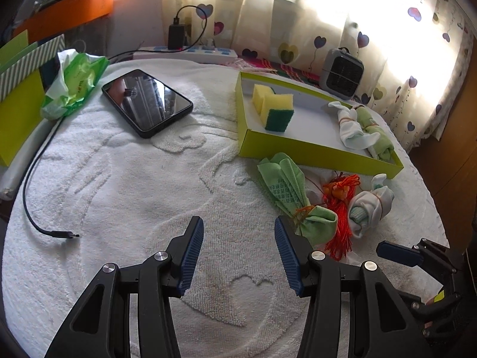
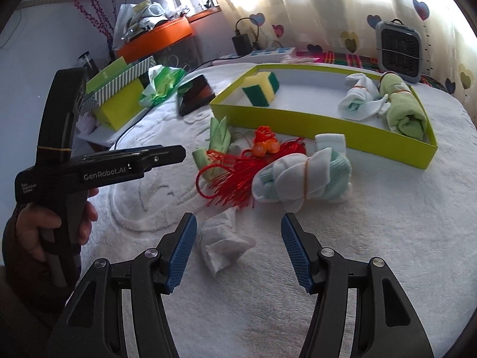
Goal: Organize soft objects
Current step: 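Close the right gripper on the crumpled white cloth while the left gripper approaches the green bundle, then lower the open left gripper around the green rubber-banded towel bundle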
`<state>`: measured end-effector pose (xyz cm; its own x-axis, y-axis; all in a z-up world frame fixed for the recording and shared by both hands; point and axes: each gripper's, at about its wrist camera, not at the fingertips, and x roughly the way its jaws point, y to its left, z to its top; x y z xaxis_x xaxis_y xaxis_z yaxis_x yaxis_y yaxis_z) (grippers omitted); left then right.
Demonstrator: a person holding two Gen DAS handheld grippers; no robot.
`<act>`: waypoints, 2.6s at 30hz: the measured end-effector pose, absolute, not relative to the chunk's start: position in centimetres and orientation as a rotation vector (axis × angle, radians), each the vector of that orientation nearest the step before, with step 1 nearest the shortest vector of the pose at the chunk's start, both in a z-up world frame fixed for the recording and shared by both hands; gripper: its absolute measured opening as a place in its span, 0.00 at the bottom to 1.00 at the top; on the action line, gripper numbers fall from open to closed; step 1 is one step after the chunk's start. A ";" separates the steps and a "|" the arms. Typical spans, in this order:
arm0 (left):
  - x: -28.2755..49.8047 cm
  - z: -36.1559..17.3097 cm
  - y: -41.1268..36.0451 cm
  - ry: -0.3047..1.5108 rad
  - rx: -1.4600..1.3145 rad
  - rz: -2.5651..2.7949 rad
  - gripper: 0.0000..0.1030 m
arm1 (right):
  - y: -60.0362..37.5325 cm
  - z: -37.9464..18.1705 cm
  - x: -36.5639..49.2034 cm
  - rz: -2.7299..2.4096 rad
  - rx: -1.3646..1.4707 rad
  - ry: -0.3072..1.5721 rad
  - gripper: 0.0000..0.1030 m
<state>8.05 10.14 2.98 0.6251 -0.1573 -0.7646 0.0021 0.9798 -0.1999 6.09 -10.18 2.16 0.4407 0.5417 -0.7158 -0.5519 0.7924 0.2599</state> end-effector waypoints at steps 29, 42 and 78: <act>8.8 2.2 10.3 0.927 -0.254 -0.145 0.47 | -8.6 1.4 4.5 0.636 -0.203 0.839 0.24; 12.0 3.1 9.4 0.935 -0.348 -0.193 0.47 | -11.8 2.1 4.6 0.559 -0.088 0.812 0.23; 10.3 2.7 11.2 0.977 -0.192 0.002 0.47 | -13.2 2.2 5.0 0.609 0.002 0.805 0.23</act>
